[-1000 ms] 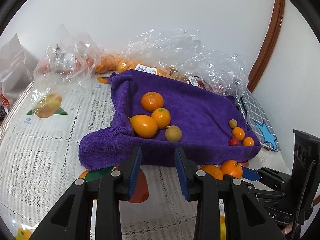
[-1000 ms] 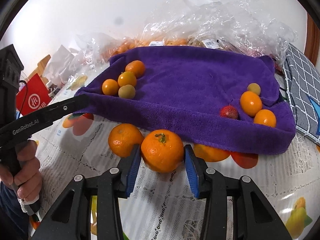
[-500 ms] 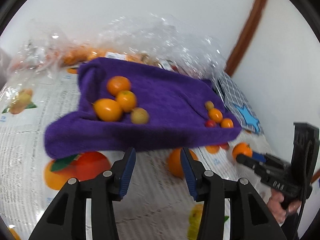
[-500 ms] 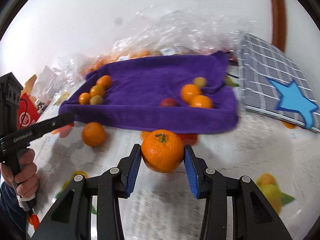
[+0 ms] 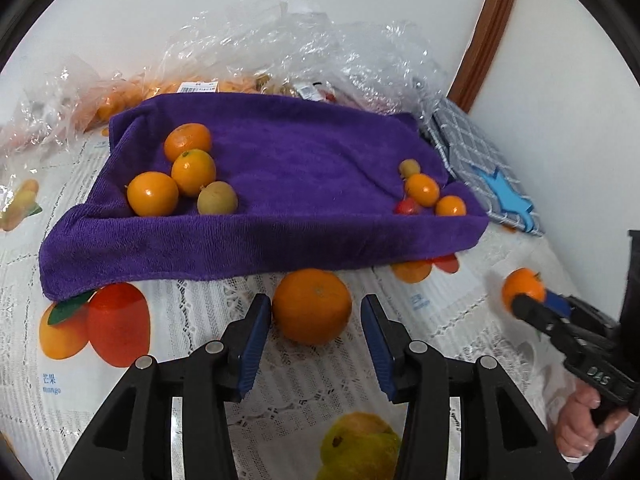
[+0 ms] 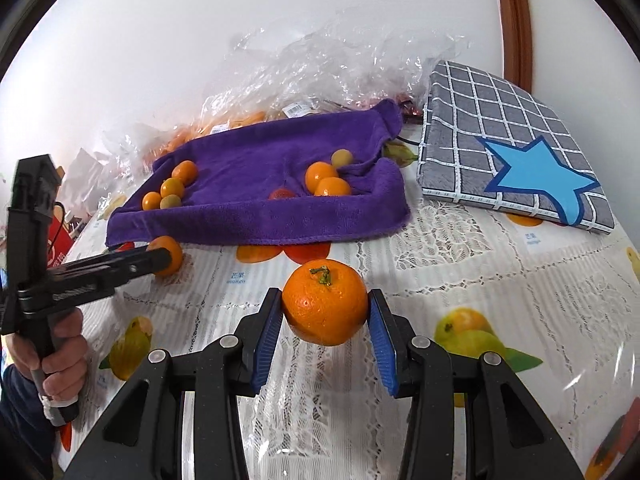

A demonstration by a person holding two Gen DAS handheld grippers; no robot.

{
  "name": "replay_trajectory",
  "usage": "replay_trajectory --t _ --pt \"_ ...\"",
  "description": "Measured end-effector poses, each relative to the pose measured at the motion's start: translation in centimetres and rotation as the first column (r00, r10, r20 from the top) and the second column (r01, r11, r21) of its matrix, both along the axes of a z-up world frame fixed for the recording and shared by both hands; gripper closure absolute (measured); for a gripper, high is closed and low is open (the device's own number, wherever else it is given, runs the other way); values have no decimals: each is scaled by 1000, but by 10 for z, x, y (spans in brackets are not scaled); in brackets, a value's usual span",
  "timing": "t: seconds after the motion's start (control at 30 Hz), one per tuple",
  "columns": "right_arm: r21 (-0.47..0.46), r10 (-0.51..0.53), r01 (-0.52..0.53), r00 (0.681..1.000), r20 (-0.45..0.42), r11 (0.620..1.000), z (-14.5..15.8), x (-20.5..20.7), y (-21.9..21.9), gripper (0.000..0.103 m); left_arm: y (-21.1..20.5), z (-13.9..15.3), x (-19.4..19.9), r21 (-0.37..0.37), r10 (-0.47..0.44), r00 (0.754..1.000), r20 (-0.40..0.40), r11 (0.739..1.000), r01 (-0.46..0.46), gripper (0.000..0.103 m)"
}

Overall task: Organize fruits
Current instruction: 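Grasp an orange with the right tool while the left tool grasps another orange, then carry both oranges over the towel and lower them toward it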

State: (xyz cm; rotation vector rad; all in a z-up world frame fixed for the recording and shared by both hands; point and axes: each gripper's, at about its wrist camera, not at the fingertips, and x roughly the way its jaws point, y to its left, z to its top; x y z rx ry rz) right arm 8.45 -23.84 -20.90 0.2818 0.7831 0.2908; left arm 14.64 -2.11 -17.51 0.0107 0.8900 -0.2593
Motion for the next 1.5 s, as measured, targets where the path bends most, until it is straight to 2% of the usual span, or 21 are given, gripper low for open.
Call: replay_trajectory --t 0.1,0.27,0.43,0.67,0.93,1.2,1.5 --pt "-2 -2 2 1000 6 1000 2 -2 -1 60 0 0 0 17 12 1000 8 1000 -12 64" --pt "5 -4 4 1000 10 1000 7 -2 0 60 14 9 -5 -43 43 999 25 998 -42 65" --pt "-2 -4 4 1000 28 1000 21 5 0 60 36 31 -7 -89 97 994 49 992 -92 65" --pt "10 -7 6 998 60 1000 44 30 2 60 62 65 4 -93 148 984 94 986 -140 65" --pt "6 1 -2 995 103 1000 65 76 16 60 80 89 30 -79 186 973 136 981 -177 65" --pt "15 11 -12 996 91 1000 62 127 23 60 91 93 65 -90 207 970 130 976 -197 65" --pt "-13 66 -66 998 2 998 27 176 46 60 84 83 94 -86 177 978 112 982 -168 65"
